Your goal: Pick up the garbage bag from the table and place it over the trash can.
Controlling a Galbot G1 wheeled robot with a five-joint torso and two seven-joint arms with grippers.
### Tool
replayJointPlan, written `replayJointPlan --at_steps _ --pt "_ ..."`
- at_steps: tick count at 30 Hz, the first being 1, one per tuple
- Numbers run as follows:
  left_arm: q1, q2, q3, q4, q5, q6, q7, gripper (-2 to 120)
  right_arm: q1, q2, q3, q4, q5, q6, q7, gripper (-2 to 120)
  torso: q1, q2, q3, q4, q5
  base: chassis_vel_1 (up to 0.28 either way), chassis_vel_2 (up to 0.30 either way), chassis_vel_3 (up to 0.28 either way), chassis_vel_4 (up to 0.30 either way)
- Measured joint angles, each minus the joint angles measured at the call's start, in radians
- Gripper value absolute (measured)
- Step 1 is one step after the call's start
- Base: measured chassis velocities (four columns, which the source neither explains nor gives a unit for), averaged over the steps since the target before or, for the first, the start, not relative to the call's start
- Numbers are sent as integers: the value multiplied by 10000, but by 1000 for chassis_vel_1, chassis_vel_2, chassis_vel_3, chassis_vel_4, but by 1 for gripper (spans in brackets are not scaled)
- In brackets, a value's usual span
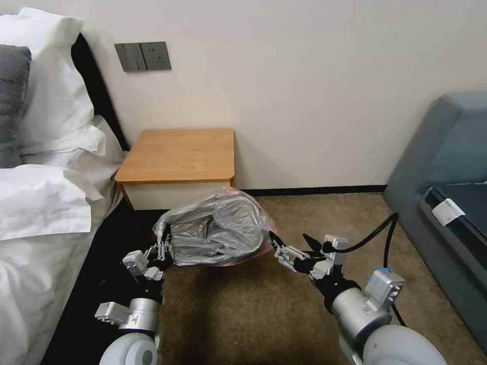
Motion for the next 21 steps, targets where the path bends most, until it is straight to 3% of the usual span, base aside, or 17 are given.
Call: replayJointPlan --at_steps 6,8,11,21 --pt "167 10 81 -410 -107 371 1 9 719 461 130 -443 653 796 -1560 100 0 0 0 4 1 0 0 0 0" --pt "207 30 53 -585 -333 616 -17 9 819 744 266 -913 794 1174 -2705 100 -1 0 0 3 0 0 0 0 0" --pt "247 71 3 -726 -502 788 -18 9 762 913 440 -1259 927 1269 -3521 100 0 0 0 2 0 0 0 0 0" --pt "219 84 25 -904 -878 1110 -52 9 638 1205 906 -1896 1318 1445 -4458 100 0 0 0 2 0 0 0 0 0"
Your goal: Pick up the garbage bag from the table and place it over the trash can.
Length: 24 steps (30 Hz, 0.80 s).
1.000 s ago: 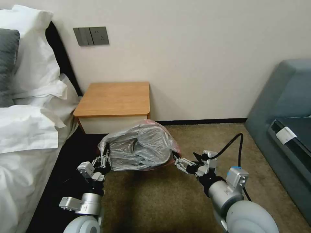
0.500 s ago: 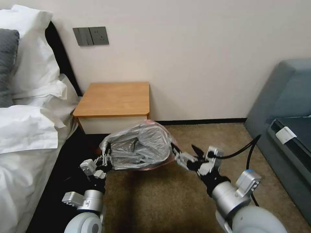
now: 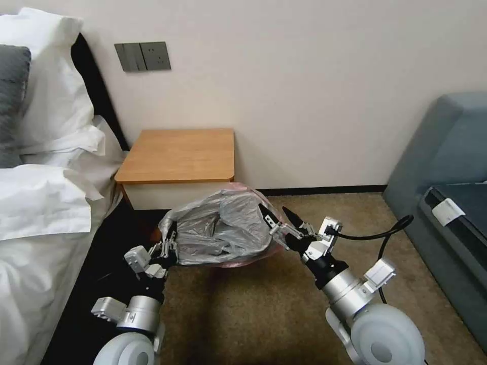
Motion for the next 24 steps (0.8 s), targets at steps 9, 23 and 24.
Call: replayJointPlan --at_steps 9,23,24 --pt "-9 -1 28 -161 -213 110 13 9 38 113 223 -367 311 54 -405 100 0 0 -1 0 0 0 0 0 0" --pt "-28 -43 62 -263 -224 140 104 9 77 225 316 -456 581 12 -481 55 0 0 0 0 0 0 0 0 0" --pt "-28 -43 62 -263 -224 140 104 9 77 225 316 -456 581 12 -481 55 0 0 0 0 0 0 0 0 0"
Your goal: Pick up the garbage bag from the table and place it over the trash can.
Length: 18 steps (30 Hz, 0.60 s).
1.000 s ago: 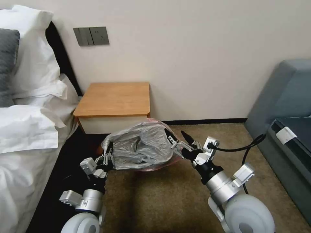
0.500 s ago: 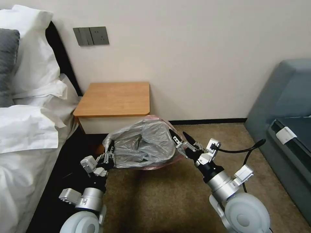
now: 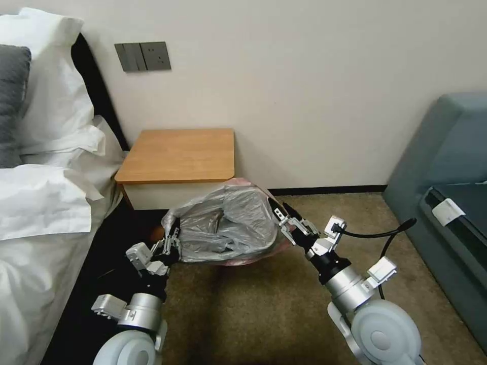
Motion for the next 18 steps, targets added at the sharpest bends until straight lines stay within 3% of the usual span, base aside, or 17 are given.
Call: replayJointPlan --at_steps 12,15,18 --pt "128 -79 -1 5 14 -1 276 9 14 122 19 181 -20 -14 18 9 0 0 0 0 0 0 0 0 0" --pt "162 -82 3 -10 12 -1 313 9 34 156 14 183 -35 -15 18 0 0 0 0 0 0 0 0 0 0" --pt "177 -78 -4 -49 6 -1 358 9 47 170 13 140 -35 -15 31 0 0 -1 0 0 0 0 0 0 0"
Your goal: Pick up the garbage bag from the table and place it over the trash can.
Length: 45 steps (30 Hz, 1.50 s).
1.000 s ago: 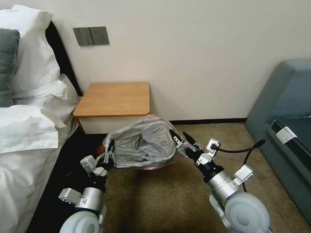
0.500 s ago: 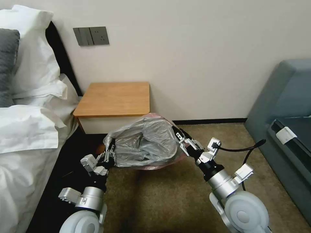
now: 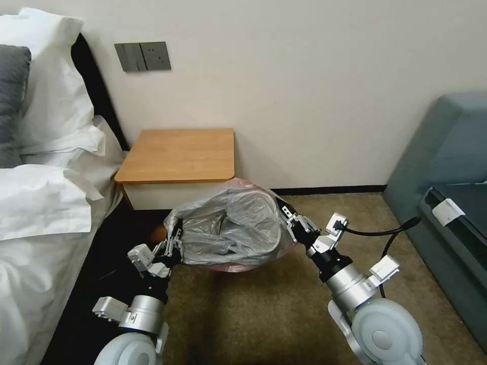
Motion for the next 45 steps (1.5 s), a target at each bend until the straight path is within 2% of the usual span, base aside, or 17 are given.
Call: replayJointPlan --at_steps 12,20,30,35,39,41,42,43,45 --pt "190 -7 -15 -206 -258 85 425 9 352 49 98 -623 39 -37 476 0 0 0 0 0 0 0 0 0 0" --pt "299 -7 -85 -401 -832 361 781 9 691 -108 128 -1240 -45 -63 485 0 0 0 0 0 0 0 0 0 0" --pt "301 -2 -150 -473 -1309 582 918 9 1158 -223 -77 -1860 -110 -47 427 0 0 0 0 0 0 0 0 0 0" --pt "263 -11 -163 -438 -1303 600 885 9 1122 -253 -128 -1711 -71 -132 572 0 0 0 0 1 1 0 0 0 0" --pt "187 -19 -163 -285 -1128 586 525 9 807 -364 -87 -1457 -136 -209 631 18 0 0 0 1 -1 0 0 0 0" --pt "173 -19 -162 -275 -1126 587 468 9 772 -374 -74 -1438 -149 -216 634 20 0 1 0 1 -1 0 0 0 0" --pt "113 -18 -163 -236 -1127 592 259 9 605 -424 14 -1353 -189 -221 644 30 0 0 0 0 1 0 0 0 0" --pt "62 -17 -150 -186 -1136 632 107 9 452 -473 145 -1255 -193 -224 645 34 0 0 0 0 -2 0 0 0 0" --pt "20 -11 -149 -161 -1183 694 48 9 362 -510 259 -1241 -192 -227 642 38 0 0 0 0 -1 0 0 0 0"
